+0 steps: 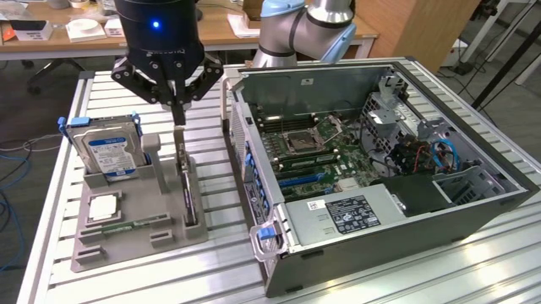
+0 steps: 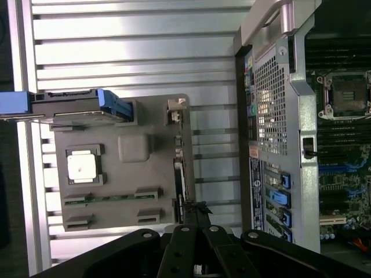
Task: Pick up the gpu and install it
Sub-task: 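Pick up the gpu and move the gpu toward the slot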
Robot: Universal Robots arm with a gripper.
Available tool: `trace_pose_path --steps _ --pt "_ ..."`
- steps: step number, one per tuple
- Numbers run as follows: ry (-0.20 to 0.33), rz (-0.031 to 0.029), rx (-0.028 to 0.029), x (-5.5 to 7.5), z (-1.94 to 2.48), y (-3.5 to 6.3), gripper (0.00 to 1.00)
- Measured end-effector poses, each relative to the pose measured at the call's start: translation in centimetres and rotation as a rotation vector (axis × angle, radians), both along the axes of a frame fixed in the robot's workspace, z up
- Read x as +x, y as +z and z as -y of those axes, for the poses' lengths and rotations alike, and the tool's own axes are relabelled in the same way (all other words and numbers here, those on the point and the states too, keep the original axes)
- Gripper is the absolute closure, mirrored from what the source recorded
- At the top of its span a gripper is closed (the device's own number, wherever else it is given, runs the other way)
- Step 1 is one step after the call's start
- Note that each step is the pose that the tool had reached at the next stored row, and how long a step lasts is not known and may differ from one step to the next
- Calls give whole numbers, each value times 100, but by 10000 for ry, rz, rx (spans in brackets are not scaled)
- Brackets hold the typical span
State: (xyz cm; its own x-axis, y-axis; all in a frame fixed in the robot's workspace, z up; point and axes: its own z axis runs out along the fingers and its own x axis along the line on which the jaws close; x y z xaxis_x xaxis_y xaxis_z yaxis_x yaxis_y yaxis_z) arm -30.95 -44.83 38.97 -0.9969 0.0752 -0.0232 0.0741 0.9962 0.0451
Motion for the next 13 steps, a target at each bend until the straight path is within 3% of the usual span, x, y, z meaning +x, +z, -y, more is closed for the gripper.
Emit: trace_pose_path --steps 13 --pt "0 0 0 -8 128 0 89"
